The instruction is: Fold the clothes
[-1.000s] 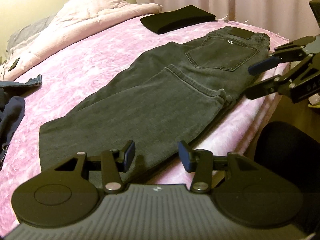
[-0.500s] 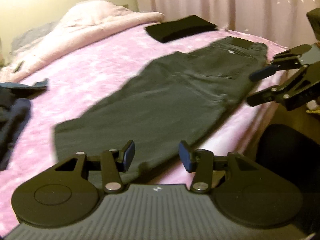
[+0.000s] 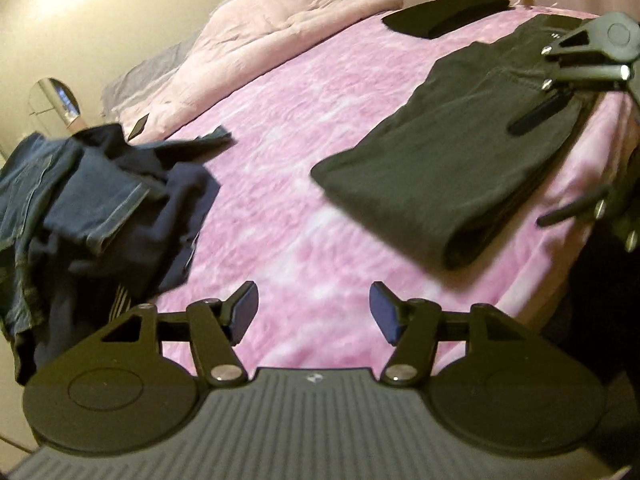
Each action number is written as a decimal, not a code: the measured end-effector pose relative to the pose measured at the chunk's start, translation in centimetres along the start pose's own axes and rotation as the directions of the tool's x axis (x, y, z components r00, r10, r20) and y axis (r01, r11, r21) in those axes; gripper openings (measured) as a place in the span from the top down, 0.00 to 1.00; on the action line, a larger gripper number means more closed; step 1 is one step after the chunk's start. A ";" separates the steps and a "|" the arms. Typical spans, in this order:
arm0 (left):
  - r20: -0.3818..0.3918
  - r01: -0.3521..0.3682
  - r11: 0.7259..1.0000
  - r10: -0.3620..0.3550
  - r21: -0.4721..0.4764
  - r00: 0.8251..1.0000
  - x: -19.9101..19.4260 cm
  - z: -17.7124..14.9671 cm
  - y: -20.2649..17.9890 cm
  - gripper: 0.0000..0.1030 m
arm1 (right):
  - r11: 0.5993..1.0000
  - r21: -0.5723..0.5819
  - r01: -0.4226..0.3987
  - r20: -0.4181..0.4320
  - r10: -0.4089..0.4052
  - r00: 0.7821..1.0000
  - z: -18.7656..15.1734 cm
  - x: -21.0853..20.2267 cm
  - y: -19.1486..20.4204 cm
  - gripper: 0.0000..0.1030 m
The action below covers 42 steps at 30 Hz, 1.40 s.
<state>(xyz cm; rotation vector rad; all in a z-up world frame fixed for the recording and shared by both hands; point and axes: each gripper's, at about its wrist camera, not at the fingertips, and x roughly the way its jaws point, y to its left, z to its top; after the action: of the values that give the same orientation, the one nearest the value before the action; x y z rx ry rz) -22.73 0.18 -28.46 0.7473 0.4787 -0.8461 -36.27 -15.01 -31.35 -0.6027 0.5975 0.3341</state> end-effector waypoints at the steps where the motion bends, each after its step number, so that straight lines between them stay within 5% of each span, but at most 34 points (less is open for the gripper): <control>1: -0.002 0.000 1.000 0.000 -0.009 1.000 0.0 -0.4 0.3 0.44 | 0.999 -0.042 0.005 -0.006 -0.006 1.000 0.3 0.9 0.8 0.34; 9: -0.003 0.041 0.998 -0.041 -0.036 0.999 1.5 -1.4 0.4 0.44 | 0.973 -0.213 0.092 0.022 -0.089 0.996 1.0 5.5 3.8 0.35; 11: -0.001 0.043 0.998 -0.043 -0.051 0.999 1.6 -1.6 0.4 0.44 | 0.959 -0.253 0.127 0.036 -0.122 0.992 1.1 6.4 4.2 0.53; 15: 0.017 0.047 0.997 -0.046 -0.068 0.999 1.5 -1.6 0.3 0.44 | 0.960 -0.239 0.143 0.056 -0.133 0.990 0.9 7.0 4.1 0.71; 18: 0.038 0.039 0.996 -0.036 -0.076 0.999 1.3 -1.2 0.1 0.44 | 0.976 -0.151 0.155 0.098 -0.142 0.985 1.2 6.0 2.9 0.84; 22: 0.071 0.014 0.996 -0.007 -0.093 0.997 0.9 0.3 -0.2 0.44 | 0.984 0.041 0.175 0.175 -0.179 0.968 2.2 3.5 -1.4 0.86; 27: 0.139 0.041 0.998 -0.035 -0.046 0.990 0.7 4.4 -2.3 0.44 | 0.905 0.394 0.162 0.300 -0.293 0.908 2.3 -3.0 -11.1 0.87; 31: 0.202 0.090 0.996 -0.092 0.022 0.975 0.9 8.5 -5.4 0.43 | 0.760 0.629 0.163 0.376 -0.480 0.792 -1.9 -11.2 -19.9 0.87; 33: 0.229 0.118 0.991 -0.128 0.055 0.965 1.2 10.5 -7.3 0.42 | 0.641 0.757 0.128 0.359 -0.571 0.739 -6.3 -15.1 -23.8 0.87; 35: 0.250 0.154 0.984 -0.173 0.094 0.953 1.6 12.5 -9.6 0.41 | 0.488 0.869 0.079 0.294 -0.638 0.712 -12.4 -17.4 -26.5 0.86; 37: 0.261 0.186 0.973 -0.216 0.136 0.941 2.1 14.4 -11.9 0.41 | 0.309 0.950 0.042 0.191 -0.683 0.705 -19.3 -17.9 -27.8 0.86; 40: 0.260 0.230 0.950 -0.281 0.211 0.924 3.0 16.9 -15.7 0.41 | -0.030 0.999 -0.023 -0.003 -0.661 0.751 -29.6 -16.8 -27.9 0.86; 41: 0.259 0.243 0.941 -0.302 0.235 0.918 3.2 17.7 -16.8 0.41 | -0.110 0.993 -0.041 -0.039 -0.635 0.771 -32.2 -16.5 -27.4 0.86; 42: 0.256 0.255 0.933 -0.319 0.255 0.913 3.4 18.3 -17.8 0.41 | -0.143 0.987 -0.069 -0.036 -0.624 0.780 -33.9 -16.4 -26.5 0.86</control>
<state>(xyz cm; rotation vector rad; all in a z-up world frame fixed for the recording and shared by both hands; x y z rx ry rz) -33.52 -23.11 -25.74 0.7436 0.2330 -1.2828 -51.32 -58.54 -32.43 0.9286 0.0202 -0.5125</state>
